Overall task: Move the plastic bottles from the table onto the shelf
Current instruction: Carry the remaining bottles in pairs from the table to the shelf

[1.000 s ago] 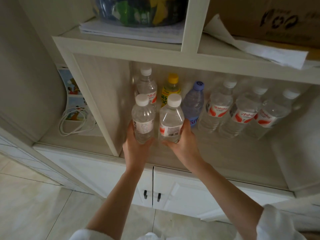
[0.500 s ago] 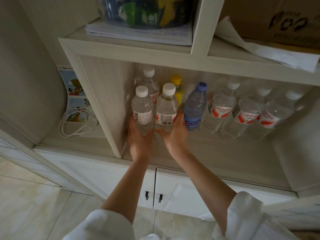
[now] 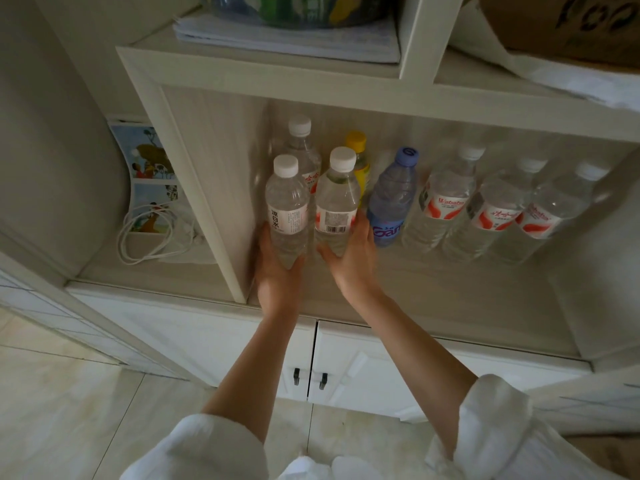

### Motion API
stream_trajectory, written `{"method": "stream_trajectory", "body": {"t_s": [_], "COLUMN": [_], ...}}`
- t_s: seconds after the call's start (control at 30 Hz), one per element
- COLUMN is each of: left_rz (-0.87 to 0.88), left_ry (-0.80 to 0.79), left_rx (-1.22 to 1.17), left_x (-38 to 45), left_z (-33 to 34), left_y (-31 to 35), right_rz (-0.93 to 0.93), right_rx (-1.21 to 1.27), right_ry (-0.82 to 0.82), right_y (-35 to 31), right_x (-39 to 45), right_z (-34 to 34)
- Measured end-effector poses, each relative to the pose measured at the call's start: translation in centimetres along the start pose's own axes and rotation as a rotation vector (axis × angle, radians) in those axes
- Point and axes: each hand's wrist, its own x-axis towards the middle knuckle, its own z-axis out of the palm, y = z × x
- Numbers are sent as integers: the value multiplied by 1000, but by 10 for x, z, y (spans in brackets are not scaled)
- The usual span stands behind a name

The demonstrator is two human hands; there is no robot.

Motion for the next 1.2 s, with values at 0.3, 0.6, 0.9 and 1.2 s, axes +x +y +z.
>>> {"method": "stream_trajectory", "body": {"t_s": [0.3,0.6,0.9,1.2], "left_rz": [39,77,-262,-494], "left_ry": [3,193,475,884], "left_rx": [-94,116,217,243], "left_x": [-22,-91,-246,-419], "left_z": [-21,-28,-49,-111], "left_y": [-13,-14,-35,-49], "right_rz": [76,-66,-301,-566], "right_rx": [-1,45,72,180], "right_ry": [-84,-278,-708,-1132], "right_y": [0,25,47,14], "right_x": [-35,-81,-149,-268], "right_z": [-8,-50,-101,-88]}}
